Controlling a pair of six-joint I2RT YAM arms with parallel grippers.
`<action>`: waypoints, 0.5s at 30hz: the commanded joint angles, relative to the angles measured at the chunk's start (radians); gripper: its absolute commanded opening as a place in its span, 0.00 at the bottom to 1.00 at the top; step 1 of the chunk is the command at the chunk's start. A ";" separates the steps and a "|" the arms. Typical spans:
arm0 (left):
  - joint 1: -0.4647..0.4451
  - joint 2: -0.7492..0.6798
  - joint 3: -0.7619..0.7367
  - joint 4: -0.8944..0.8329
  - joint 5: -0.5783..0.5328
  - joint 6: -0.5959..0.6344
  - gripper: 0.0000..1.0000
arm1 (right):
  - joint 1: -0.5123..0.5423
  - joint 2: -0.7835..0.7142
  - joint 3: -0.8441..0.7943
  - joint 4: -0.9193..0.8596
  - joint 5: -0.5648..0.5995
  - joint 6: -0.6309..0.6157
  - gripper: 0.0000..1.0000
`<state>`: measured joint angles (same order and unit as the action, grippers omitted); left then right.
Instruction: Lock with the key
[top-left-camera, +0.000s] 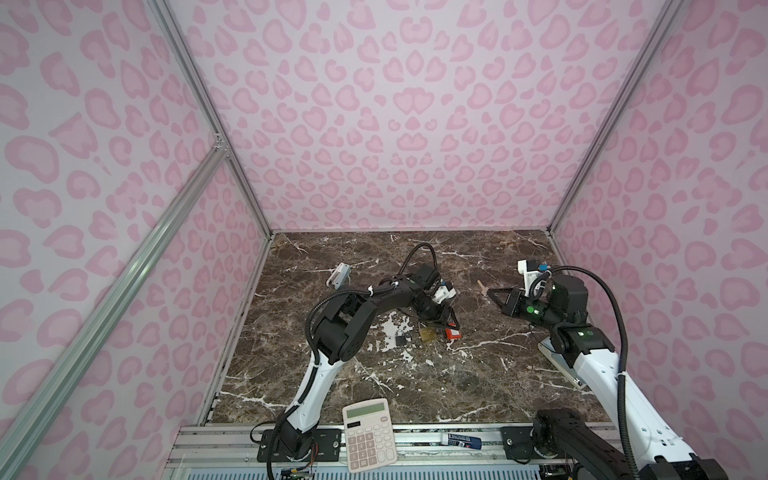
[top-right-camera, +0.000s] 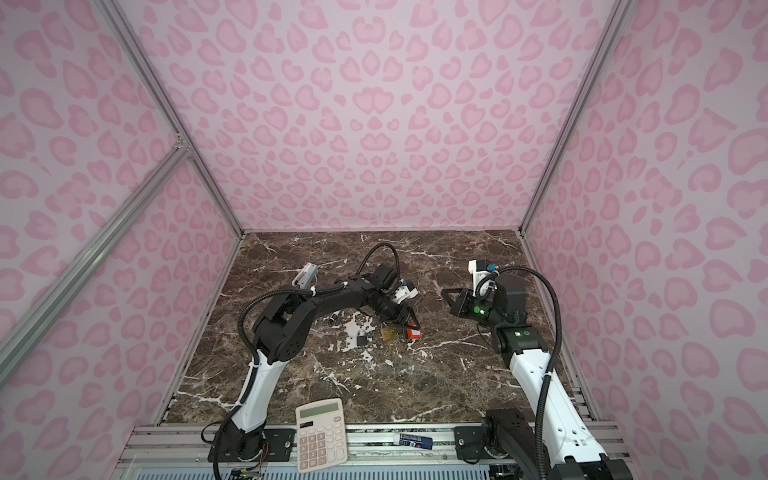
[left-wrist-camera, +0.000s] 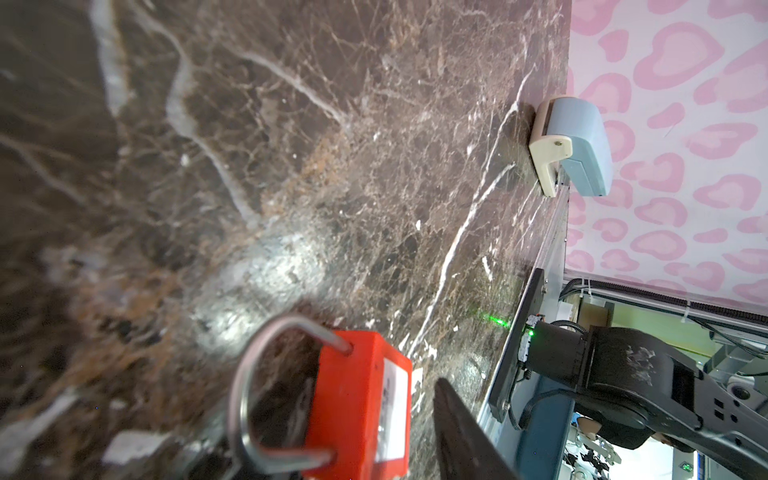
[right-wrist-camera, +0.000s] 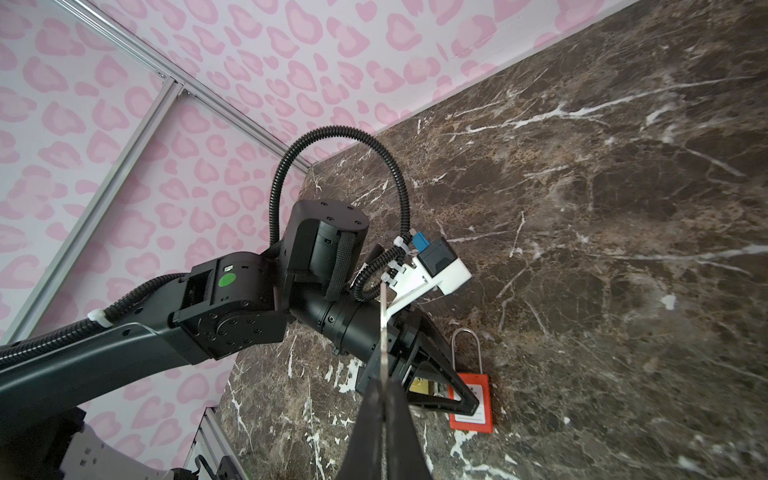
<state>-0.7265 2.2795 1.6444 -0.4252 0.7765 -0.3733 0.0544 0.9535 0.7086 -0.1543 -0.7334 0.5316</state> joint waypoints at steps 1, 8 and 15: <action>0.001 -0.041 -0.008 0.000 -0.033 0.011 0.48 | 0.000 0.002 -0.007 0.018 0.001 0.005 0.00; 0.006 -0.055 -0.015 0.002 -0.061 0.010 0.48 | 0.001 0.002 -0.007 0.017 0.000 0.005 0.00; 0.010 -0.099 -0.042 0.010 -0.149 0.016 0.48 | 0.000 0.002 -0.012 0.016 -0.001 0.005 0.00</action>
<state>-0.7197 2.2093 1.6119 -0.4236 0.6727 -0.3698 0.0544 0.9554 0.7067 -0.1539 -0.7338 0.5385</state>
